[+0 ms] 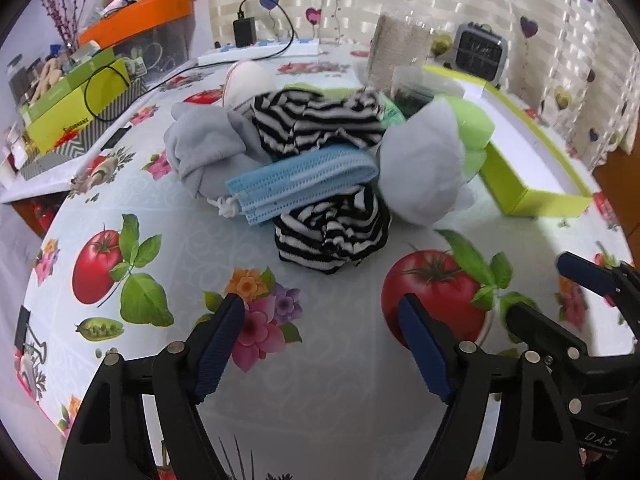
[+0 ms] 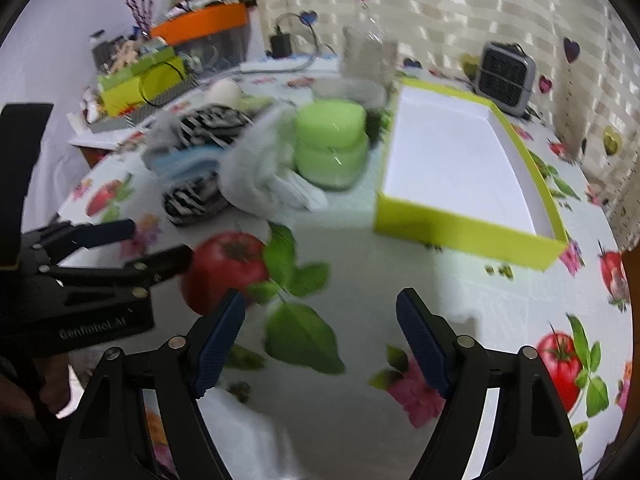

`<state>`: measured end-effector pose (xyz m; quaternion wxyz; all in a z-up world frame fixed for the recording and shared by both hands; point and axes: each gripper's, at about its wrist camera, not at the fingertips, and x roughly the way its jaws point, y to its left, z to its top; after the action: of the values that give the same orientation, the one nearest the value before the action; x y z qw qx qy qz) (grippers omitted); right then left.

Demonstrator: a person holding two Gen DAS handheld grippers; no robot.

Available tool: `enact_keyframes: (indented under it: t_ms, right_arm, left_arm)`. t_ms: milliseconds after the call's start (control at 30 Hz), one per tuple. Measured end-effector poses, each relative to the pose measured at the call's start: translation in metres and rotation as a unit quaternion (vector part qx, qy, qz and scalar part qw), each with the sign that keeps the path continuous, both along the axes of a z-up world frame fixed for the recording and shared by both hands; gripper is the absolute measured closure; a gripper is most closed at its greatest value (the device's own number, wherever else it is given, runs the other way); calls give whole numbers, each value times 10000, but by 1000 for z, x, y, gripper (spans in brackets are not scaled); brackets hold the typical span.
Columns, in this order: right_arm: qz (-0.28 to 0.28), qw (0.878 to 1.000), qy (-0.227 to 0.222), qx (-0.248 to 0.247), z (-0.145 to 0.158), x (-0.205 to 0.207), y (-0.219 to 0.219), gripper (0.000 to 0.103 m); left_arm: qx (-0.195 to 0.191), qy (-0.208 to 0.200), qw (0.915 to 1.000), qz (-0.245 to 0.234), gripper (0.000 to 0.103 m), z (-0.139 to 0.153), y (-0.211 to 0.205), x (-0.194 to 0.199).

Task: Organize soft objects
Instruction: 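Reach the right gripper to the white fuzzy sock and close on it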

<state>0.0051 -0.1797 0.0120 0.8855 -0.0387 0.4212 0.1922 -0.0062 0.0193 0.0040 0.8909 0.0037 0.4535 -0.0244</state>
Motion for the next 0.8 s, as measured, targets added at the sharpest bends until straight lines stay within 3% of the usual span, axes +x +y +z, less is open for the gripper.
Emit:
enact_keyframes:
  t_ms: [133, 267, 667, 800]
  right_arm:
    - [179, 9997, -73, 165, 8, 9, 11, 32]
    - [338, 9990, -117, 282, 12, 21, 26, 33]
    - [369, 9982, -110, 469, 12, 59, 50, 33]
    - [383, 9984, 4, 418, 5, 67, 54, 58]
  left_arm:
    - [-165, -259, 9995, 41, 23, 12, 10, -1]
    - [-197, -445, 9986, 186, 23, 19, 24, 3]
    - [-199, -498, 9983, 228, 24, 17, 46, 21]
    - [-169, -500, 9984, 211, 24, 15, 48, 26]
